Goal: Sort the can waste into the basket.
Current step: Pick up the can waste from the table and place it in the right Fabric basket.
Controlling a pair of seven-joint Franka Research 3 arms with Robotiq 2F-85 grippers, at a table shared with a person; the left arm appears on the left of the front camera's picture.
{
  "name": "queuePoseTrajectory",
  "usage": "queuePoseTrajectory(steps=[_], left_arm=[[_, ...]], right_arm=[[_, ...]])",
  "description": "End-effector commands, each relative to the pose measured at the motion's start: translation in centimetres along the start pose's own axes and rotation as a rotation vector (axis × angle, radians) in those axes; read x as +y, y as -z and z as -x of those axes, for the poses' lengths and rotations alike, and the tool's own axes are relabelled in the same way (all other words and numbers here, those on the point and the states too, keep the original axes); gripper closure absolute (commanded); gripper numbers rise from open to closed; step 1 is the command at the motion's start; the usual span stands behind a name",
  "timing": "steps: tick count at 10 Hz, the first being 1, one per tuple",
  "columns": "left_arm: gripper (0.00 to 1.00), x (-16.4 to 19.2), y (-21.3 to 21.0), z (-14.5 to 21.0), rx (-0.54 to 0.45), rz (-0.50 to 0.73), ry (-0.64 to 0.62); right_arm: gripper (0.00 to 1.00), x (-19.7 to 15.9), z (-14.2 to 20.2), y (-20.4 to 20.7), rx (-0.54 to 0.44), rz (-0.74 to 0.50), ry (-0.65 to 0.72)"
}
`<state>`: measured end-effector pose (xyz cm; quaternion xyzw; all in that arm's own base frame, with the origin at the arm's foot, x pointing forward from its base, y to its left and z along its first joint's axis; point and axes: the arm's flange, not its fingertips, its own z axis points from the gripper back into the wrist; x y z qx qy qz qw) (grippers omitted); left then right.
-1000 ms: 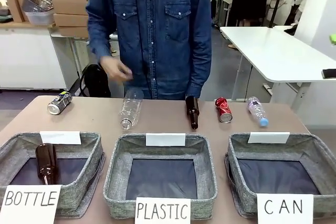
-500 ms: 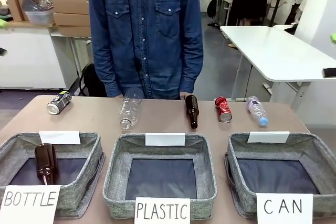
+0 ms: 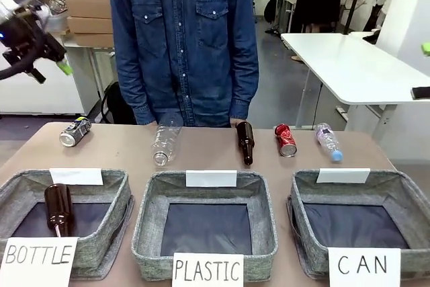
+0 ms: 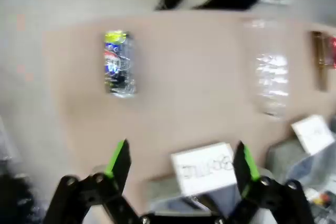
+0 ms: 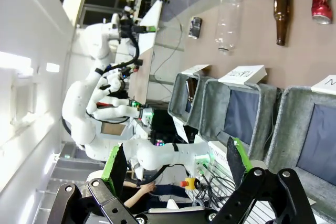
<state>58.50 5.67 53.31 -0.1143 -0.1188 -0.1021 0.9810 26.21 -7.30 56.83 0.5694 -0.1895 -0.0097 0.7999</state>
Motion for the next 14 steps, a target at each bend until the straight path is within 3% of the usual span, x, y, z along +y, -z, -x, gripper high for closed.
queuePoseTrajectory(steps=[1, 2, 3, 4, 5, 7, 8, 9, 11, 14], left_arm=[[0.0, 1.9, 2.1, -0.1, 0.021, -0.23, 0.014], [0.0, 3.1, 4.0, -0.4, 0.03, -0.223, 0.036], [0.0, 3.9, 6.4, -0.8, -0.034, -0.259, 0.105], [0.0, 3.8, 7.4, -1.3, 0.074, -0.307, -0.093], [0.0, 3.8, 4.9, -1.2, 0.012, -0.237, 0.087], [0.0, 3.8, 4.9, -1.2, 0.012, -0.237, 0.087], [0.0, 4.3, 6.7, -1.3, 0.026, -0.265, 0.046], [0.0, 3.5, 8.7, -0.7, 0.026, -0.26, 0.095], [0.0, 4.1, 13.4, -0.4, 0.03, -0.161, 0.121], [0.0, 5.5, 16.9, -1.3, 0.081, -0.188, 0.135]], right_arm=[[0.0, 0.1, -0.3, 0.2, -0.011, -0.024, -0.027], [0.0, 0.1, -0.3, 0.2, -0.011, -0.024, -0.027], [0.0, 0.1, -0.3, 0.2, -0.011, -0.024, -0.027], [0.0, 0.1, -0.3, 0.2, -0.011, -0.024, -0.027], [0.0, 0.1, -0.3, 0.2, -0.011, -0.024, -0.027], [0.0, 0.1, -0.3, 0.2, -0.011, -0.024, -0.027], [0.0, 0.1, -0.3, 0.2, -0.011, -0.024, -0.027], [0.0, 0.1, -0.3, 0.2, -0.011, -0.024, -0.027], [0.0, 0.1, -0.3, 0.2, -0.011, -0.024, -0.027], [0.0, 0.1, -0.3, 0.2, -0.011, -0.024, -0.027]])
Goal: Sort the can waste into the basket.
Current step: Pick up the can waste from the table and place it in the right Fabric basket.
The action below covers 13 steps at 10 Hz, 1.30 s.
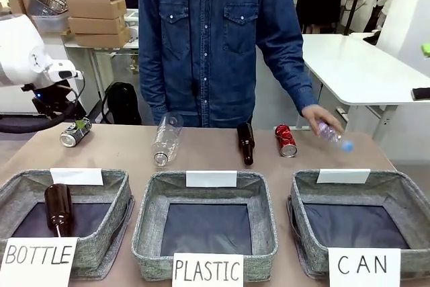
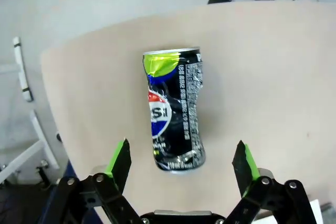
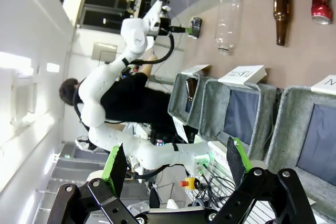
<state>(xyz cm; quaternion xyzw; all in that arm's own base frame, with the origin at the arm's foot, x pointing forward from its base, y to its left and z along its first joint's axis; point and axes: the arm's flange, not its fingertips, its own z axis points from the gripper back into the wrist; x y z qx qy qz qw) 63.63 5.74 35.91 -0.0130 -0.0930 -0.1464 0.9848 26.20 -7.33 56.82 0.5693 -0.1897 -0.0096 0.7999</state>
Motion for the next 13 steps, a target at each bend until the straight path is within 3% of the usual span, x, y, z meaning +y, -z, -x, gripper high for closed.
queuePoseTrajectory(steps=[1, 3, 7, 8, 9, 10, 11, 12, 13], left_arm=[[0.0, 1.2, 1.0, -1.1, 0.014, 0.017, 0.058], [0.0, 1.7, 3.4, -1.6, 0.034, 0.011, 0.067], [0.0, 1.9, 4.2, -1.9, 0.02, 0.039, 0.075], [0.6, 1.9, 4.2, -1.8, 0.002, 0.032, 0.084], [0.6, 1.9, 4.1, -1.7, -0.003, 0.041, 0.09], [1.0, 1.8, 4.1, -1.7, -0.004, 0.047, 0.092], [0.64, 1.6, 4.1, -1.7, -0.006, 0.051, 0.092], [1.0, 1.6, 4.0, -1.7, -0.009, 0.054, 0.094], [1.0, 1.5, 3.9, -1.7, -0.011, 0.056, 0.096]], right_arm=[[0.0, 0.1, -0.3, 0.3, -0.011, -0.024, -0.027], [0.0, 0.1, -0.3, 0.3, -0.011, -0.024, -0.027], [0.0, 0.1, -0.3, 0.3, -0.011, -0.024, -0.027], [0.0, 0.1, -0.3, 0.3, -0.011, -0.024, -0.027], [0.0, 0.1, -0.3, 0.3, -0.011, -0.024, -0.027], [0.0, 0.1, -0.3, 0.3, -0.011, -0.024, -0.027], [0.0, 0.1, -0.3, 0.3, -0.011, -0.024, -0.027], [0.0, 0.1, -0.3, 0.3, -0.011, -0.024, -0.027], [0.0, 0.1, -0.3, 0.3, -0.011, -0.024, -0.027]])
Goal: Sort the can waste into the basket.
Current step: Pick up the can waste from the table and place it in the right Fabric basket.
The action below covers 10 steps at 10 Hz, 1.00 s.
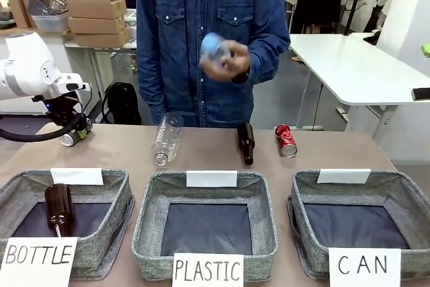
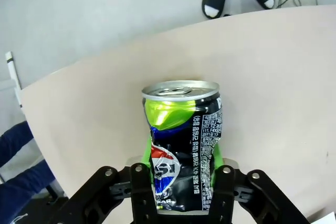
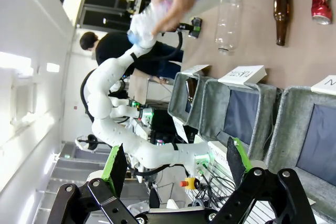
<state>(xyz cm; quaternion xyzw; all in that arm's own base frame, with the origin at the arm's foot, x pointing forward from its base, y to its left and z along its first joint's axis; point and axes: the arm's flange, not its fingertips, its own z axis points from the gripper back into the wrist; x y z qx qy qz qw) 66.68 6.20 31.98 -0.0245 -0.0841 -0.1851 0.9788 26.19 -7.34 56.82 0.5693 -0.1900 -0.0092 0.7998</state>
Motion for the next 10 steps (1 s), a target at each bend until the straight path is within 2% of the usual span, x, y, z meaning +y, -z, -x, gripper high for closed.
queuePoseTrajectory(steps=[1, 3, 4, 6, 7, 8, 10], left_arm=[[1.0, 0.1, -0.5, 0.3, -0.028, 0.026, 0.022], [1.0, 0.0, -0.5, 0.4, -0.028, 0.032, 0.03], [0.79, 0.0, -0.7, 0.6, -0.021, 0.037, 0.024], [0.79, 0.4, -2.6, 1.7, -0.026, 0.032, -0.003], [0.79, 0.3, -5.8, 3.9, -0.035, 0.072, -0.024], [0.79, -0.6, -9.9, 7.5, -0.075, 0.145, 0.003], [0.79, -4.5, -16.4, 17.3, -0.207, 0.236, 0.214]], right_arm=[[0.0, 0.1, -0.3, 0.3, -0.011, -0.024, -0.026], [0.0, 0.1, -0.3, 0.3, -0.011, -0.024, -0.026], [0.0, 0.1, -0.3, 0.3, -0.011, -0.024, -0.026], [0.0, 0.1, -0.3, 0.3, -0.011, -0.024, -0.026], [0.0, 0.1, -0.3, 0.3, -0.011, -0.024, -0.026], [0.0, 0.1, -0.3, 0.3, -0.011, -0.024, -0.026], [0.0, 0.1, -0.3, 0.3, -0.011, -0.024, -0.026]])
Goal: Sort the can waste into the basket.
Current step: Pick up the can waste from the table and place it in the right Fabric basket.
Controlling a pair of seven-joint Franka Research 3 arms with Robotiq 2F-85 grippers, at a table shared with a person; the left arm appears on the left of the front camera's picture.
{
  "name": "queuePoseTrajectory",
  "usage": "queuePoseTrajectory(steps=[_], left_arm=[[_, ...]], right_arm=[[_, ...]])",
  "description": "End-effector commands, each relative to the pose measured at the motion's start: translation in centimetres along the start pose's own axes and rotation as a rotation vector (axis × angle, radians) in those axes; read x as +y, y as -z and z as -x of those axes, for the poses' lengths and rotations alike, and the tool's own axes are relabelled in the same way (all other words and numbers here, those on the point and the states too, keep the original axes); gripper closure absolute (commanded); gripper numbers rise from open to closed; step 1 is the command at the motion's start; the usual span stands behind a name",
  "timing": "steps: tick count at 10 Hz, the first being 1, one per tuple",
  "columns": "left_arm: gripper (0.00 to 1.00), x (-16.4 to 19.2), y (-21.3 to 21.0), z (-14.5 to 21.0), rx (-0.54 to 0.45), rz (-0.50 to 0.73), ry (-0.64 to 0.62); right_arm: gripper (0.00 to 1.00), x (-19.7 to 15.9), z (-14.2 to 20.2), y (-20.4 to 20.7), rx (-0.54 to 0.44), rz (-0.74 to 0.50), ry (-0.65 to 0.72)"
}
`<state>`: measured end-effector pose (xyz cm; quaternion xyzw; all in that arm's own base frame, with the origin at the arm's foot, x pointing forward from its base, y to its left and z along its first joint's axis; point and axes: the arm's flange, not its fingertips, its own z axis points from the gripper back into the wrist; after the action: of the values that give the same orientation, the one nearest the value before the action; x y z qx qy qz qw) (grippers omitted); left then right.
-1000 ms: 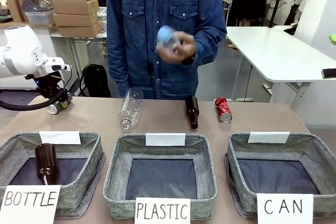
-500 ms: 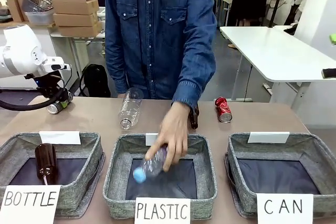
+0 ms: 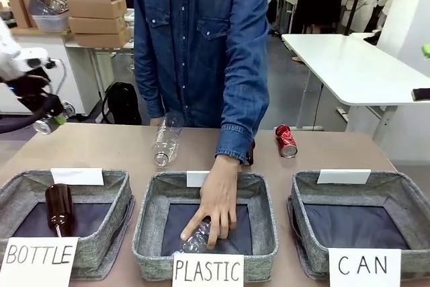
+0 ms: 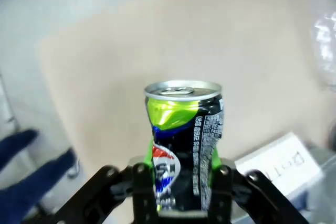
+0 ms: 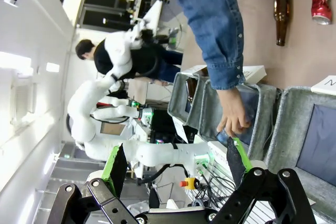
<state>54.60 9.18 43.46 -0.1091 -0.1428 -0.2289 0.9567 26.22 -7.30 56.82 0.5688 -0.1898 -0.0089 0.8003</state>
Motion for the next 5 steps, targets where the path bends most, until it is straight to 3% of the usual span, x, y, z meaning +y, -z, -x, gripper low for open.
queuePoseTrajectory(steps=[1, 3, 5], left_arm=[[0.79, -6.4, -5.1, 10.3, -0.052, 0.151, 0.236], [0.79, -10.9, -5.8, 16.2, -0.103, 0.238, 0.398], [0.79, -13.0, -5.5, 19.5, -0.162, 0.297, 0.452]], right_arm=[[0.0, 0.1, -0.3, 0.2, -0.012, -0.025, -0.026], [0.0, 0.1, -0.3, 0.2, -0.012, -0.025, -0.026], [0.0, 0.1, -0.3, 0.2, -0.012, -0.025, -0.026]])
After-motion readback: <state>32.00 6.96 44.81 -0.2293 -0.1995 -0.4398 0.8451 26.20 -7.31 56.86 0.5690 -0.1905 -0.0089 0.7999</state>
